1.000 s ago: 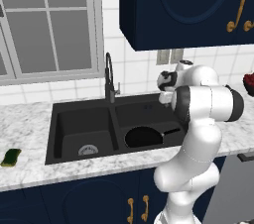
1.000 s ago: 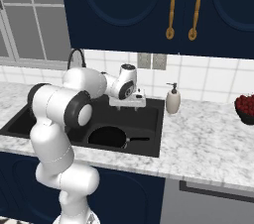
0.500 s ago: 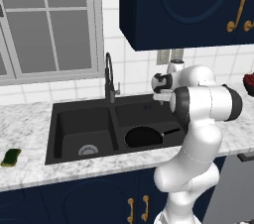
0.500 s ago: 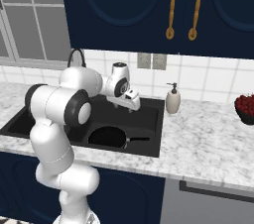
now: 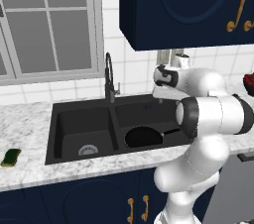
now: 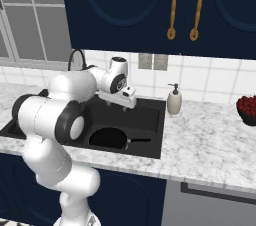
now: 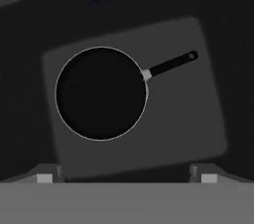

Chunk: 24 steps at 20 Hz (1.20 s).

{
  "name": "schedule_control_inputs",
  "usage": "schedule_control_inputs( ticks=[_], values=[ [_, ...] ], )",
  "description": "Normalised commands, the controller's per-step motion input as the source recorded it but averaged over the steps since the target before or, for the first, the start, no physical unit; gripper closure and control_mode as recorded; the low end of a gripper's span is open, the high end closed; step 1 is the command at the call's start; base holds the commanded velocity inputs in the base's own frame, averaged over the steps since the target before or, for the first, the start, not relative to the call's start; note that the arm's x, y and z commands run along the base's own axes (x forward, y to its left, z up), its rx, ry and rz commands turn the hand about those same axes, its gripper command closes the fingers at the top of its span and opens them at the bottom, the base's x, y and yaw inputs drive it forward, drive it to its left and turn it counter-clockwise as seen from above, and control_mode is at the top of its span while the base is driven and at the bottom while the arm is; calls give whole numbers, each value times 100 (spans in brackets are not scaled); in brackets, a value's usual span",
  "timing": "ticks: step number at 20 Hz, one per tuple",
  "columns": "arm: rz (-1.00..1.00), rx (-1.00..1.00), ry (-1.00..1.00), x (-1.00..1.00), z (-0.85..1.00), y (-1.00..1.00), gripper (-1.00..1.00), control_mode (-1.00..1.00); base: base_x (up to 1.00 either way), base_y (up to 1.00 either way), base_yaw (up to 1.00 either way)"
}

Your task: Pick the pan and sponge and place them into the sink. Then turn on the water.

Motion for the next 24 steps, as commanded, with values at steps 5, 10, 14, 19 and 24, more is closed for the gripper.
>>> schedule_control_inputs(
  ticks=[5,10,14,19,24],
  values=[
    [22,0,0,-100,82,86,-100,-100,0,0,0],
    [19,0,-4,-100,84,35,-100,-100,0,0,0],
    [7,0,-11,-63,18,3,-100,-100,0,0,0],
    [4,0,0,2,0,14,-100,-100,0,0,0],
    [27,0,0,0,0,85,-100,-100,0,0,0]
  ],
)
